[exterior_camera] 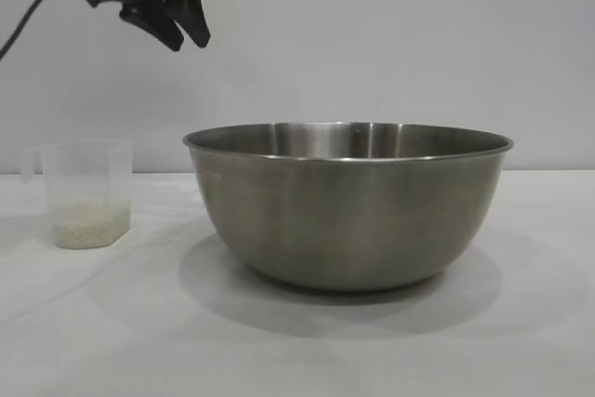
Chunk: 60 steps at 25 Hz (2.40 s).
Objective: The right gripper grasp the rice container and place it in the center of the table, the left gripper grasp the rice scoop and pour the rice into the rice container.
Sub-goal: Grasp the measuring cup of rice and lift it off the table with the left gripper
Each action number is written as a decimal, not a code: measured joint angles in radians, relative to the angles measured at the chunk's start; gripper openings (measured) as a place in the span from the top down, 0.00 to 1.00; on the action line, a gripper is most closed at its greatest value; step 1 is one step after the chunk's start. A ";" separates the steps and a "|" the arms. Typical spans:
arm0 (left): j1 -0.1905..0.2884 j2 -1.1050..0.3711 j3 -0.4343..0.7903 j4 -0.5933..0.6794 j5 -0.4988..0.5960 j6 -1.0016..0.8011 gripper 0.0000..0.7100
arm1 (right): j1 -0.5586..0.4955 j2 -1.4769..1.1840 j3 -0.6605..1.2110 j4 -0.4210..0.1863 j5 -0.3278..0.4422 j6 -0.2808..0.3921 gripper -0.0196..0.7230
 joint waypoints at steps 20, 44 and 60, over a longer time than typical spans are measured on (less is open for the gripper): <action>-0.095 -0.504 0.899 0.239 -0.614 -0.013 0.67 | 0.000 0.000 0.004 0.000 0.007 0.000 0.54; -0.095 -0.404 1.381 0.212 -1.214 -0.483 0.67 | 0.000 0.000 0.004 0.000 0.007 -0.002 0.54; -0.095 -0.043 1.373 0.259 -1.520 -0.507 0.67 | 0.000 0.000 0.004 0.000 0.007 -0.002 0.54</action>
